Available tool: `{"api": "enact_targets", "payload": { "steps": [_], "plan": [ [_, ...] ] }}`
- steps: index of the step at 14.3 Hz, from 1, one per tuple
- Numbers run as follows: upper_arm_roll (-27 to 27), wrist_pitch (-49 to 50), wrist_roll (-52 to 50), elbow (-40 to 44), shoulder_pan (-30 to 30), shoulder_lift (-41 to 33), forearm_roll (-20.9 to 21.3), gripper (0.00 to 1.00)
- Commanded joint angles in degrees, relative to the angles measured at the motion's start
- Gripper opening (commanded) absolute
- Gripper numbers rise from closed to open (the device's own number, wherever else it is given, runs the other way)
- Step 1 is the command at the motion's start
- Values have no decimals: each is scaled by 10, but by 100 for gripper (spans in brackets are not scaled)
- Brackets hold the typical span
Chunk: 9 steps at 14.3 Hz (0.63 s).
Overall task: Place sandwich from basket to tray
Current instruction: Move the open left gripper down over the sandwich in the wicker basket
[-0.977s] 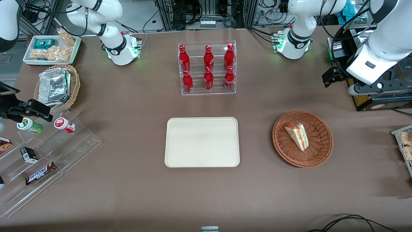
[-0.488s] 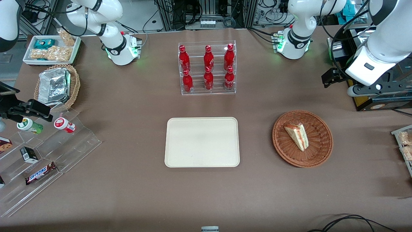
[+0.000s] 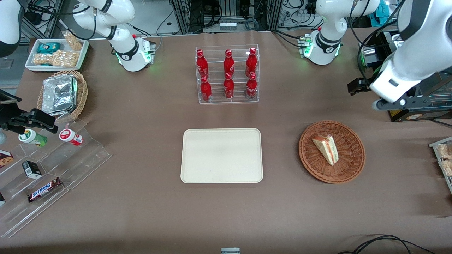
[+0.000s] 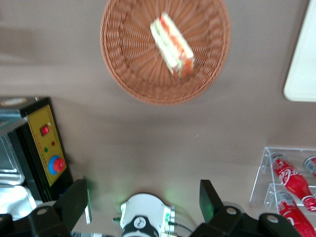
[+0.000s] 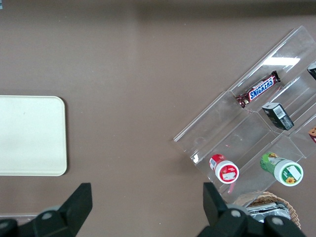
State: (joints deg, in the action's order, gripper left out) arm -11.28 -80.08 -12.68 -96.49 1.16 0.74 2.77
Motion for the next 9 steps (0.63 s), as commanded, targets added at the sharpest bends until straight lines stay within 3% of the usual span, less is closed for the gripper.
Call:
{"api": "enact_targets", "payload": {
  "steps": [1, 9],
  "plan": [
    [-1, -32, -84, -14, 2, 34, 4, 100],
    [1, -414, -255, -238, 19, 44, 4, 100]
  ]
}}
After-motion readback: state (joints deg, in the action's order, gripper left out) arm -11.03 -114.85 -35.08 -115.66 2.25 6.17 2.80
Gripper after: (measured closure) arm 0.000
